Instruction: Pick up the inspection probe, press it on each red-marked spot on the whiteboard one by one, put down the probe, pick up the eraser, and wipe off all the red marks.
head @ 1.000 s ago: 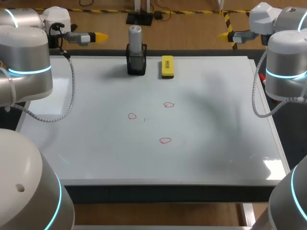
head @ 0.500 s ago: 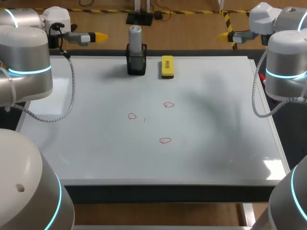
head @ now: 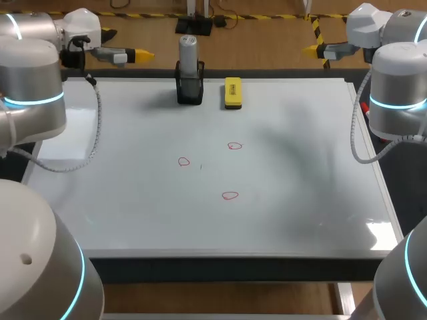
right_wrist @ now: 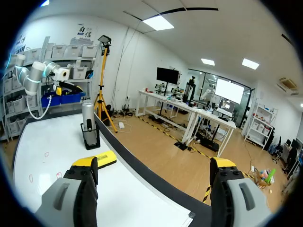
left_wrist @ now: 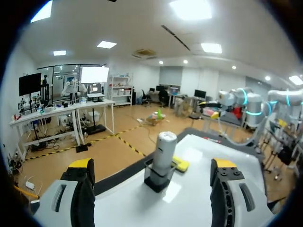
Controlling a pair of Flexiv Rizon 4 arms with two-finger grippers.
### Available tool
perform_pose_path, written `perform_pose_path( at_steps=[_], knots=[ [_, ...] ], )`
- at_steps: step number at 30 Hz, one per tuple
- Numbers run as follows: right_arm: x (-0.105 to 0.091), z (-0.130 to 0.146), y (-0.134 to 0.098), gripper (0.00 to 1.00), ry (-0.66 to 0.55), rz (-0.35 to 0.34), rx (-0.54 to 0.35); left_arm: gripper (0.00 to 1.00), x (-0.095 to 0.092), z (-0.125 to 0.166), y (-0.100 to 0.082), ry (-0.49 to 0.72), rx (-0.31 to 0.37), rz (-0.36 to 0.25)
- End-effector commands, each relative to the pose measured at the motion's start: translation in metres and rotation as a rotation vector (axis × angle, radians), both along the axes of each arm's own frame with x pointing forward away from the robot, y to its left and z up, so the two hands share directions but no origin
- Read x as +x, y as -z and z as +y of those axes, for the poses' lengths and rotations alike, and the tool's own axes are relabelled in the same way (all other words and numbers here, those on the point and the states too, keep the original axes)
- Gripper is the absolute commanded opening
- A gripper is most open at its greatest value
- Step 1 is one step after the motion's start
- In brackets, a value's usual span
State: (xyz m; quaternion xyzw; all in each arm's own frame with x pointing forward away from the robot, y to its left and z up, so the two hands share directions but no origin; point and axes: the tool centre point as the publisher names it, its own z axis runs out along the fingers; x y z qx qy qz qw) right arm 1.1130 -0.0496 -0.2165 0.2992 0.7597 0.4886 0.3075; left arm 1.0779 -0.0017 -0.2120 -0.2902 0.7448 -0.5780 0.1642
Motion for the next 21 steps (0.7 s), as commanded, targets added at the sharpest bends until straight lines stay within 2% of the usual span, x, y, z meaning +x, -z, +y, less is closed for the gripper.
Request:
perform_pose_path(
  at_steps=[1,4,8,10,21],
  knots=[
    [0.0,0.0,0.0,1.0,-0.001,0.002,-0.001,1.0,0.003,0.006,0.0,0.148,-0.063,0.023],
    [0.0,0.0,0.0,1.0,-0.001,0.002,-0.001,1.0,0.001,-0.001,0.0,0.229,-0.07,0.015],
    [0.0,0.0,0.0,1.0,-0.001,0.002,-0.001,1.0,-0.001,-0.01,0.0,0.345,-0.12,0.003],
    [0.0,0.0,0.0,1.0,-0.001,0.002,-0.001,1.0,0.0,-0.014,0.002,0.367,-0.149,-0.007],
    [0.0,0.0,0.0,1.0,-0.001,0.002,-0.001,1.0,-0.001,-0.046,0.012,0.49,-0.199,-0.011]
  ],
)
